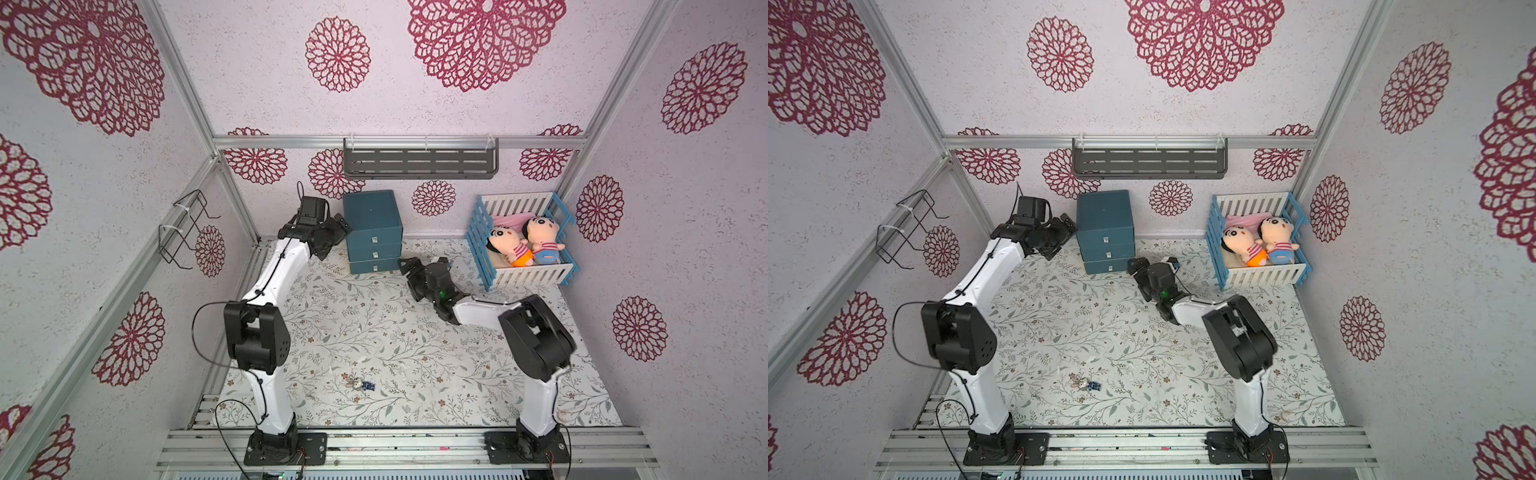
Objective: Place the brooch boxes into the drawer by color
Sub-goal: Close the drawer in the storage box.
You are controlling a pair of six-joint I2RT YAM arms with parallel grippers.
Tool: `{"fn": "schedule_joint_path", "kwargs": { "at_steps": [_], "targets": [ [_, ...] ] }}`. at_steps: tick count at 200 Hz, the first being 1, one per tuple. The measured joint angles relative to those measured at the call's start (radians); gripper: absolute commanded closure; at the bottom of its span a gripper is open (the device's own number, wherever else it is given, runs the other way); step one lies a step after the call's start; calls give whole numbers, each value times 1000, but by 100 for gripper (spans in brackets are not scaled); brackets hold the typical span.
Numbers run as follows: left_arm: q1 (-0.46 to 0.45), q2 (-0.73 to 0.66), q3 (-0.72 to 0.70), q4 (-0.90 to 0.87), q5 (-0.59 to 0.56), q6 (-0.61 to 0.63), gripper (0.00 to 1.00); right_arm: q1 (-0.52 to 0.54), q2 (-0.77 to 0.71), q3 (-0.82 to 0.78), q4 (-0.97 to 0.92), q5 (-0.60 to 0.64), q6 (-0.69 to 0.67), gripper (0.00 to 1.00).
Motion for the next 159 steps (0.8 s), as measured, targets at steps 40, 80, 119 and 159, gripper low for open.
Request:
{"fn": "schedule_joint_path", "kwargs": {
  "at_steps": [40,80,119,159],
  "targets": [
    [0,-375,-374,131,-147,-4,3,-139,-343,-103,-163,51,-306,1],
    [-11,-501,-492,84,-373,58,3,-192,-571,-147,-328,236,-563,1],
    [-28,-581,-705,110,-644,224,3,-273,-827,-547,-138,399,-768,1],
    [-8,-631,-992,257,-720,408,3,-309,-839,-795,53,520,-1014,1]
  ]
}}
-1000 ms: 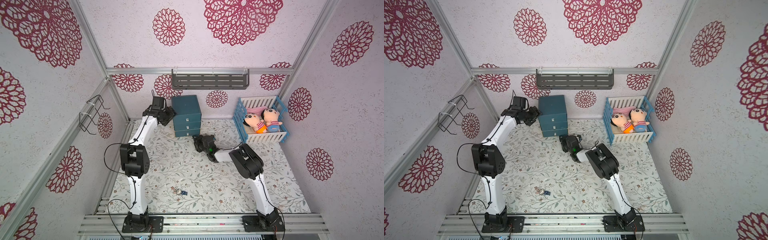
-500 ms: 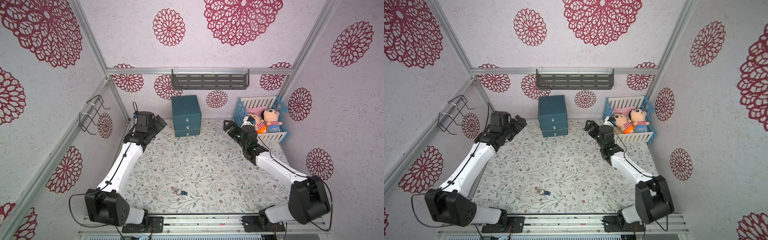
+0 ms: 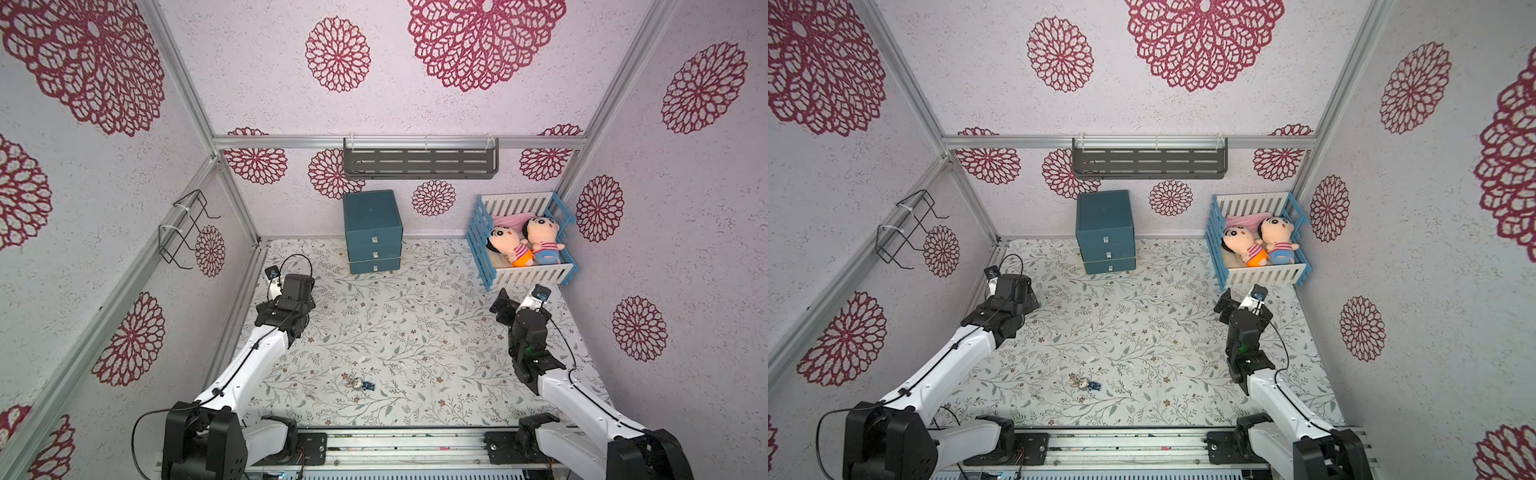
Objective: Place the brooch boxes into the drawer by color
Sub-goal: Close the drawer in the storage box, then reset both arms
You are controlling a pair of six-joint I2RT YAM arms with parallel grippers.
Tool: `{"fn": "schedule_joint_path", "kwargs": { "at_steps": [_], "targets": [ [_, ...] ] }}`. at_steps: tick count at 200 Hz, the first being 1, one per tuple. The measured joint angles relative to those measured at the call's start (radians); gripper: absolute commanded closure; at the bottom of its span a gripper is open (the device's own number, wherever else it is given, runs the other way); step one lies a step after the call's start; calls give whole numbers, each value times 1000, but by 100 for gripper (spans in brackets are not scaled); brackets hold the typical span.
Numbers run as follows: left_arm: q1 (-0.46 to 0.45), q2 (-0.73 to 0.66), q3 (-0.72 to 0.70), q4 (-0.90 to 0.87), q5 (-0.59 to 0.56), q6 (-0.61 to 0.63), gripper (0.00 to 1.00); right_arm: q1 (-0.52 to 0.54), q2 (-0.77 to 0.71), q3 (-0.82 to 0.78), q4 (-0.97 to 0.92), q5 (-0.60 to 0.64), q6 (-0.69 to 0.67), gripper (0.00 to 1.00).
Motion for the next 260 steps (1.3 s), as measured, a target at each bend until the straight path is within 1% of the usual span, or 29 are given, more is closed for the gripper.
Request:
{"fn": "schedule_joint_path", "kwargs": {
  "at_steps": [27,57,92,104,125,137,150,164,184,192,202,211,230,260],
  "targets": [
    [18,1,-101,142,-18,105,3,-19,16,-74,109,13,-89,1],
    [41,19,-223,426,-2,228,3,-29,93,-113,272,5,-146,1],
    [137,135,-272,656,78,273,3,-60,239,-165,467,-37,-189,1],
    [165,182,-267,703,116,287,3,-73,288,-167,533,-61,-198,1],
    [197,251,-248,787,177,333,3,-108,337,-138,568,-126,-200,1],
    [212,270,-261,876,209,349,3,-127,346,-124,593,-166,-196,1],
    [235,280,-316,1011,243,354,3,-139,357,-138,676,-202,-189,1],
    [247,281,-400,1135,272,364,3,-142,380,-189,797,-231,-188,1],
    [246,298,-485,1265,311,386,3,-142,463,-253,945,-263,-188,1],
    [245,315,-488,1290,312,388,3,-142,515,-256,989,-280,-189,1],
    [249,325,-467,1273,306,378,3,-142,540,-246,978,-296,-189,1],
    [257,325,-439,1256,303,371,3,-142,546,-235,988,-307,-190,1],
    [270,324,-399,1280,296,359,3,-142,546,-210,1003,-323,-189,1],
    [271,324,-392,1279,286,351,3,-142,544,-187,1000,-324,-190,1]
  ]
}}
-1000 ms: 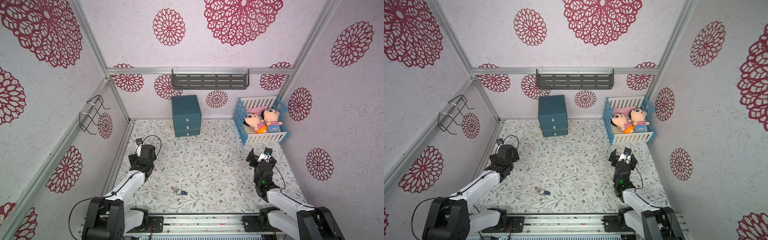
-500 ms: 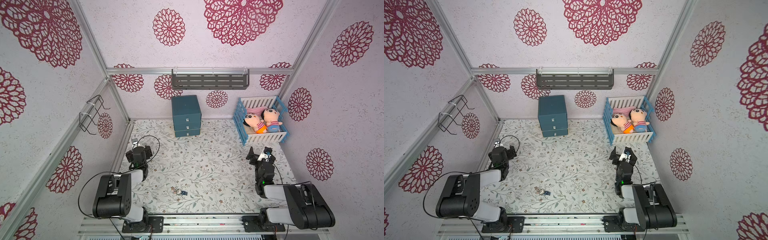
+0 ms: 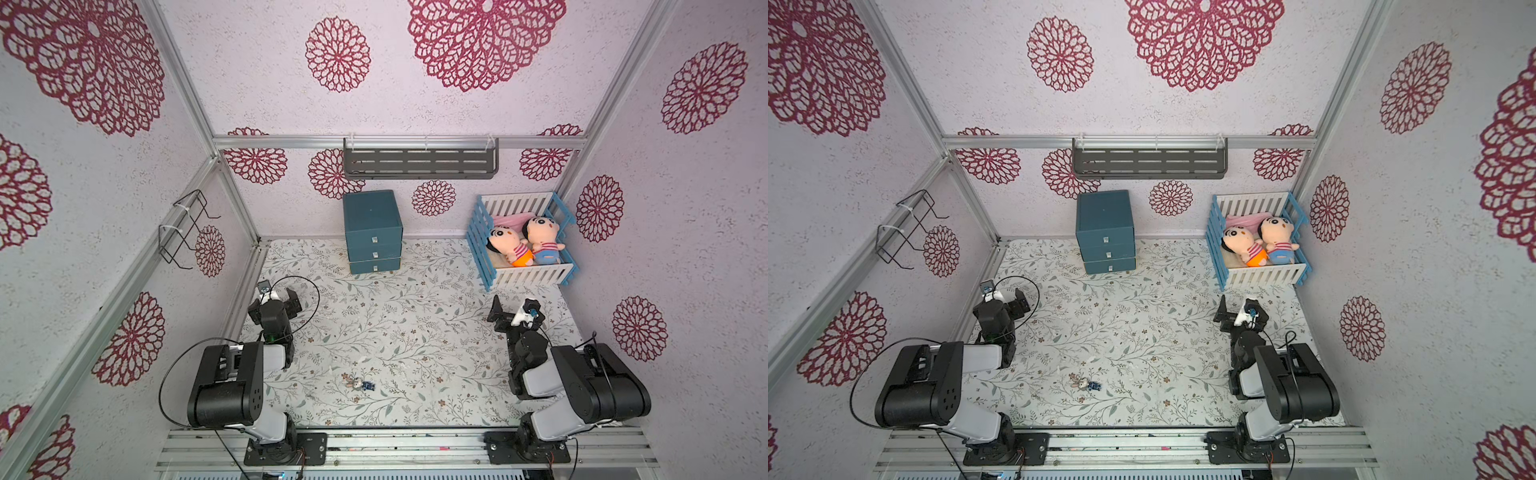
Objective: Place the brooch boxes into the drawer by color
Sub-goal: Reset both arms
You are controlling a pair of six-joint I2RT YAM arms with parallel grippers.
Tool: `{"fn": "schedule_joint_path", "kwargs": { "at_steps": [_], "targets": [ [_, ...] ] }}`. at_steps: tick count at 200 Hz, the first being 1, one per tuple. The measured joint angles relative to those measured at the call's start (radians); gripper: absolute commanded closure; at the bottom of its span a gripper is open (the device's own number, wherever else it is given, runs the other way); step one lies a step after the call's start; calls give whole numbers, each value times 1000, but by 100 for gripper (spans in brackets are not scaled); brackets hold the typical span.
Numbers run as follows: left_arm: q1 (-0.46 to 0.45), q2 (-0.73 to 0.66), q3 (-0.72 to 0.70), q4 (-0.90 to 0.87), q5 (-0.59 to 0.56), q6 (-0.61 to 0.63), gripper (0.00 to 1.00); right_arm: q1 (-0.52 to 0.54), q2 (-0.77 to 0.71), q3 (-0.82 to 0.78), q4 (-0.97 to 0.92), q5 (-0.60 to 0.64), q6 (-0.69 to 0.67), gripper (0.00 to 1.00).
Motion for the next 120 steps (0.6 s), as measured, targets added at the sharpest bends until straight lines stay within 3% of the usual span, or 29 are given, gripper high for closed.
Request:
{"fn": "schedule_joint_path", "kwargs": {
  "at_steps": [120],
  "targets": [
    [0,0,-4,1,-6,-4,3,10,1,63,-97,-17,-12,1]
  ]
}}
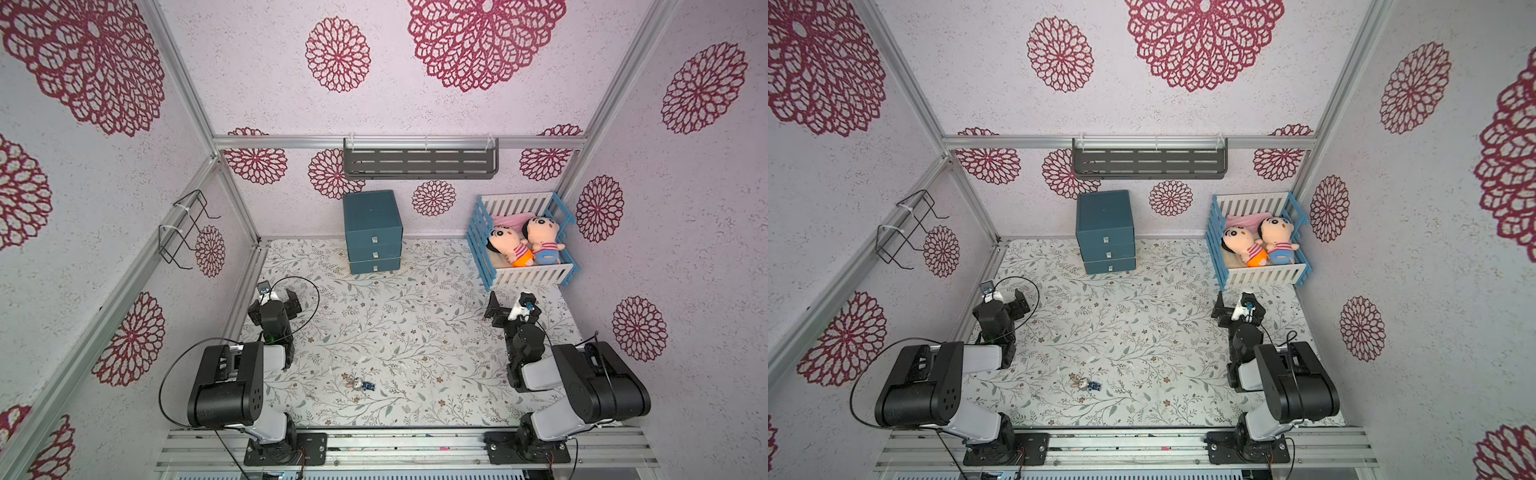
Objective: Place the brooch boxes into the drawer by color
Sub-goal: Reset both arms
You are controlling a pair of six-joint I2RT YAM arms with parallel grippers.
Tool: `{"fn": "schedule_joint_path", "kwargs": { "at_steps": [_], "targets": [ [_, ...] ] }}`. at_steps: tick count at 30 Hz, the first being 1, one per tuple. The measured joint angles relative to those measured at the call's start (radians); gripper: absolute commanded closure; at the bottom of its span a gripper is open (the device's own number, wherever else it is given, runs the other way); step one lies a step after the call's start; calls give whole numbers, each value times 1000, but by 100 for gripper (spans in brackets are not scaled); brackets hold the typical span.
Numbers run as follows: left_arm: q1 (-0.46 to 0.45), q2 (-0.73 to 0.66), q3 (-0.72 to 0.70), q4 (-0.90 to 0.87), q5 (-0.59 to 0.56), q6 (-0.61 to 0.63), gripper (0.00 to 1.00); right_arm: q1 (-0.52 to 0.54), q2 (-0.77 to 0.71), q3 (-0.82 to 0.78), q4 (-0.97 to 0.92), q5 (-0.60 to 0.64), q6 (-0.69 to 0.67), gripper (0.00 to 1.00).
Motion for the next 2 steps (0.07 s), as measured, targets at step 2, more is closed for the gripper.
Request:
{"fn": "schedule_joint_path", "kwargs": {
  "at_steps": [2],
  "targets": [
    [0,0,-2,1,-4,-4,3,2,0,0,-5,0,-3,1]
  ]
}}
